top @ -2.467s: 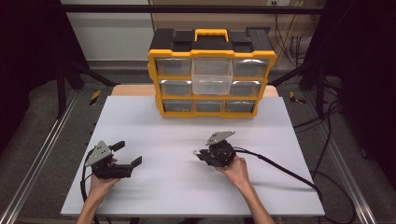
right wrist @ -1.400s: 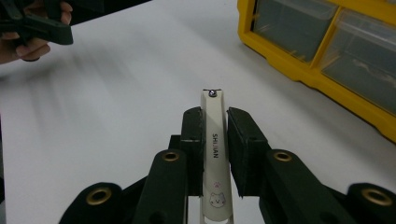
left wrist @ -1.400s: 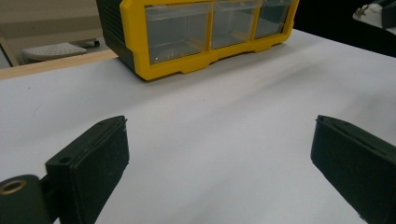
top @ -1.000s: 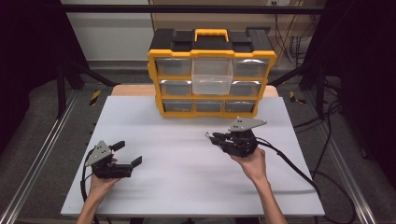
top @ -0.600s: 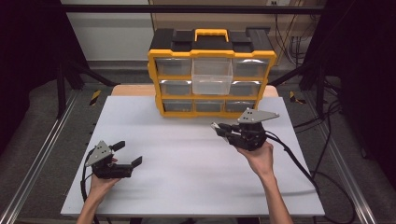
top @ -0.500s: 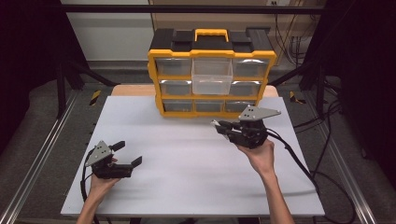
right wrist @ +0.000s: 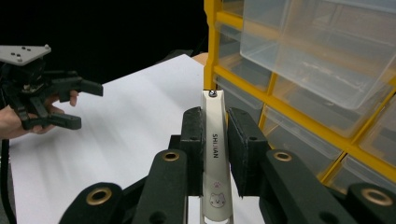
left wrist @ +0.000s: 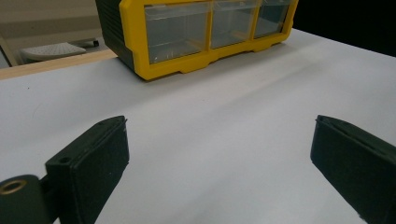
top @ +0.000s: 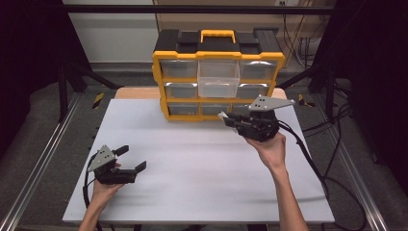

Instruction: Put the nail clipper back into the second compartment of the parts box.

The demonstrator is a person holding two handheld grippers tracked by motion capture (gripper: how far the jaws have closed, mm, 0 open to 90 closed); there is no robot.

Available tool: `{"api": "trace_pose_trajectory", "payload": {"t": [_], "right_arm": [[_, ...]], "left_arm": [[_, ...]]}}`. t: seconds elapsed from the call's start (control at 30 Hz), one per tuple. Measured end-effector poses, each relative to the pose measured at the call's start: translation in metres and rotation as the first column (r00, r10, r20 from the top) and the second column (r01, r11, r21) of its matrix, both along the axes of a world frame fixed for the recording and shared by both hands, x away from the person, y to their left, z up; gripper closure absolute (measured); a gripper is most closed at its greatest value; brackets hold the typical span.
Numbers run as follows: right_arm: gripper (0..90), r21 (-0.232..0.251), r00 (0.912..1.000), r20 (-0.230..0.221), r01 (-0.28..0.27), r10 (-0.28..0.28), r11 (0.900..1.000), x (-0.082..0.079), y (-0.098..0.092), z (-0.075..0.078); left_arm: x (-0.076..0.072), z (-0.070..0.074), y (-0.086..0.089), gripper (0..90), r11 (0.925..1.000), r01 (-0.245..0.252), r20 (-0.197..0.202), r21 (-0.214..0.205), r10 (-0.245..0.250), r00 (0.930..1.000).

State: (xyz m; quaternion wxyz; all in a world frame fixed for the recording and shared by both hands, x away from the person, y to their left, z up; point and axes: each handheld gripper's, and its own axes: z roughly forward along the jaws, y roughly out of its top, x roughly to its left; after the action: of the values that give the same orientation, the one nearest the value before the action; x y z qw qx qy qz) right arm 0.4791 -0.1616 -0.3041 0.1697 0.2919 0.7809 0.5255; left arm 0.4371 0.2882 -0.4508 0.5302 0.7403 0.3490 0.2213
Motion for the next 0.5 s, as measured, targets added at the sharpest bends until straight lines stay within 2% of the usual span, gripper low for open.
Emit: {"api": "trace_pose_trajectory", "payload": {"t": [0.5], "right_arm": [[77.5, 0.007, 0.9995, 0.022, 0.022, -0.022, 0.9997, 0.011, -0.003, 0.031]], "left_arm": [[0.0, 0.0, 0.0, 4.3, 1.0, 0.0, -0.002, 0.0, 0.0, 1.0]]}}
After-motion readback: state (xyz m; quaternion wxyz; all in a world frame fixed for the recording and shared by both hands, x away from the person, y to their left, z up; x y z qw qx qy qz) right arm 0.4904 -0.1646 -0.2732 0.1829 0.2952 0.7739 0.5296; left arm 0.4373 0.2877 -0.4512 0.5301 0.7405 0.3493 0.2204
